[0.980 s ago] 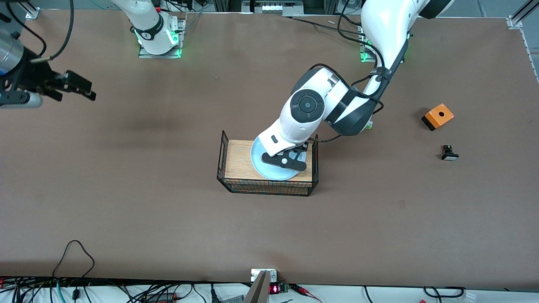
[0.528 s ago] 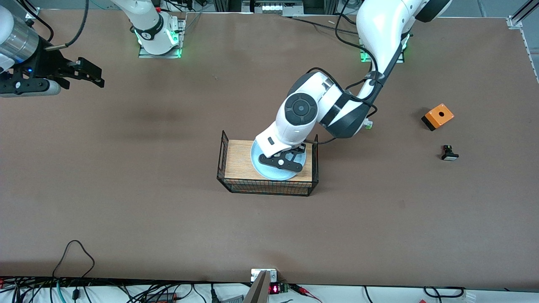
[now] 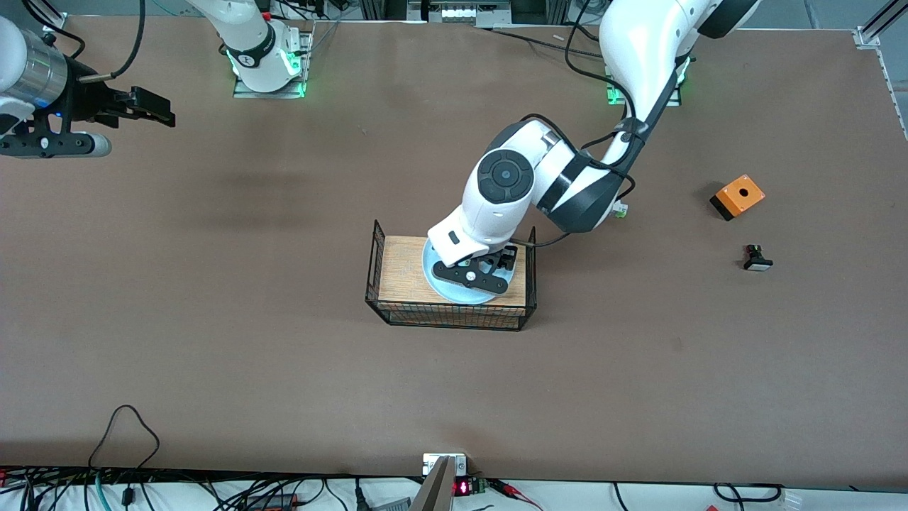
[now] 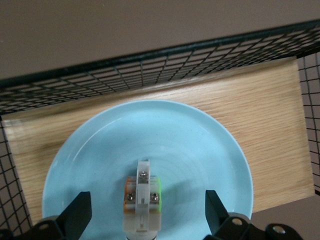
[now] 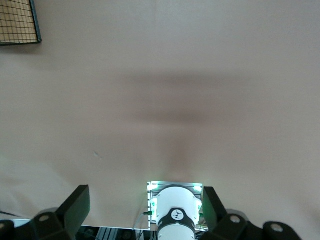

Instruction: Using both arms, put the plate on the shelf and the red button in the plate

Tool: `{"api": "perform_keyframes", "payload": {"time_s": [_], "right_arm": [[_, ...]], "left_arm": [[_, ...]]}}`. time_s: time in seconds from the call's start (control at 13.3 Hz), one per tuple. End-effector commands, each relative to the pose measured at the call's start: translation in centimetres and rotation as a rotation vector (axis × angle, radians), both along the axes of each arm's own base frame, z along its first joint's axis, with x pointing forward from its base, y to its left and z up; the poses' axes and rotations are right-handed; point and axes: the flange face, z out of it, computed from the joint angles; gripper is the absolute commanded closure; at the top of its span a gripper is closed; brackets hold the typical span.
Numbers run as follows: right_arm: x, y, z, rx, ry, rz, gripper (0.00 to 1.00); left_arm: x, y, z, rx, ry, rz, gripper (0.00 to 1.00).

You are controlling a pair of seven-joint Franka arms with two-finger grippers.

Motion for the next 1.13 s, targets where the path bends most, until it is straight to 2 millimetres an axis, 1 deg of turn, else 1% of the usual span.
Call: {"api": "perform_keyframes", "payload": {"time_s": [0.0,0.08,0.15,0.3,0.38,0.45,0.6,0.68,0.75,0.83,0.9,1.06], "right_arm": [[1.5,0.0,0.9,0.024,-0.003,0.01,0.0],[1.9,0.5,1.3,0.022,-0.015,0.015,0.0],[2.3,0.9,1.5,0.018,-0.019,0.02,0.0],[2.5,1.0,1.9,0.019,-0.037,0.015,0.0],[3.1,1.2,1.8,0.02,-0.062,0.017,0.0],[3.7,0.7,1.8,0.014,-0.094,0.007,0.0],[4.6,0.1,1.5,0.012,-0.118,-0.004,0.0],[4.9,0.0,1.4,0.012,-0.123,0.001,0.0],[5.2,-0.4,1.1,-0.003,-0.116,0.0,0.0],[5.2,-0.9,1.1,-0.042,-0.119,0.004,0.0],[5.6,-1.4,0.0,-0.081,-0.1,0.01,0.0],[5.6,-1.7,-0.3,-0.093,-0.083,0.011,0.0]], "left_arm": [[-0.6,2.1,6.3,0.042,-0.017,0.01,0.0],[-0.6,3.5,8.3,0.059,-0.005,0.024,0.0],[0.3,6.0,10.3,0.062,-0.013,0.056,0.0],[1.9,10.9,13.8,0.06,-0.03,0.12,0.0],[2.6,13.4,14.9,0.067,-0.03,0.148,0.0],[3.0,15.7,15.8,0.086,-0.033,0.175,0.0],[3.2,20.2,17.4,0.192,-0.02,0.218,0.0],[2.6,22.4,18.5,0.236,0.019,0.246,0.0],[1.9,23.5,19.2,0.253,0.058,0.26,0.0],[1.6,24.9,19.7,0.268,0.083,0.28,0.0],[2.0,27.5,20.2,0.261,0.097,0.319,0.0],[3.0,31.5,20.4,0.218,0.124,0.376,0.0]]}}
